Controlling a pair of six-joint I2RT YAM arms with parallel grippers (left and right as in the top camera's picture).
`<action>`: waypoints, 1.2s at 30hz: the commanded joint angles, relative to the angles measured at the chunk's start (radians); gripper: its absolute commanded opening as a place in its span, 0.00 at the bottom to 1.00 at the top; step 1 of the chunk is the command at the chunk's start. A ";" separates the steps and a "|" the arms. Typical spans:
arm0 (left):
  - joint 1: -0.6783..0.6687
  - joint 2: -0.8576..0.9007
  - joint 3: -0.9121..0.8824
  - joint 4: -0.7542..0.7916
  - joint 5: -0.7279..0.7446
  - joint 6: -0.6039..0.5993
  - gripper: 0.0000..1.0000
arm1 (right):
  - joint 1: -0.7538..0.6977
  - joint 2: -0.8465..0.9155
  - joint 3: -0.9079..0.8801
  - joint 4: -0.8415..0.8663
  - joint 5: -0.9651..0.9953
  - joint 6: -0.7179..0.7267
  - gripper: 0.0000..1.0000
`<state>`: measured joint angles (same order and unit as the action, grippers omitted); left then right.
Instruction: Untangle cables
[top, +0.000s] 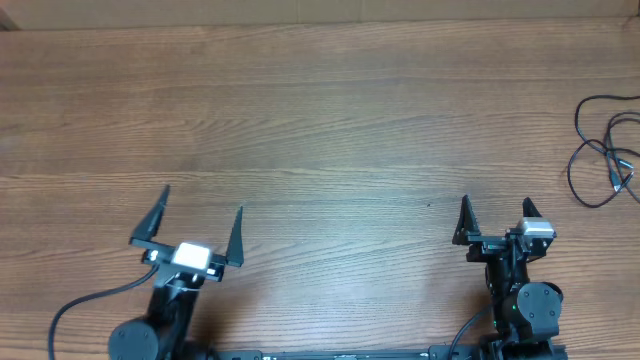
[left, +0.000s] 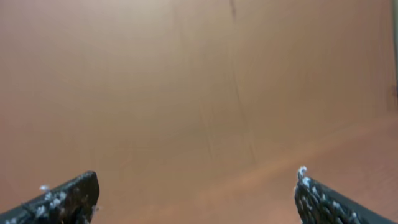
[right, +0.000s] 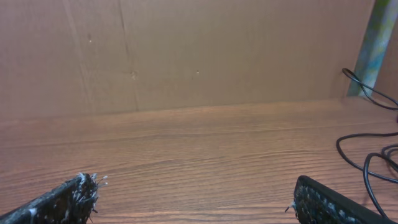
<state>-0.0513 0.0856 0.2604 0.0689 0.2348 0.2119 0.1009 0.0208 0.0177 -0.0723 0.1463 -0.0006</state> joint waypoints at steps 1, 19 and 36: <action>0.008 -0.046 -0.040 -0.095 -0.036 0.002 1.00 | 0.005 -0.003 -0.009 0.003 0.010 -0.004 1.00; 0.025 -0.083 -0.256 0.006 -0.089 0.092 1.00 | 0.005 -0.003 -0.009 0.003 0.010 -0.004 1.00; 0.084 -0.083 -0.256 -0.147 -0.225 -0.101 1.00 | 0.005 -0.003 -0.009 0.003 0.010 -0.004 1.00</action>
<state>0.0280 0.0124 0.0090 -0.0696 0.0834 0.2626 0.1005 0.0208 0.0177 -0.0723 0.1459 -0.0006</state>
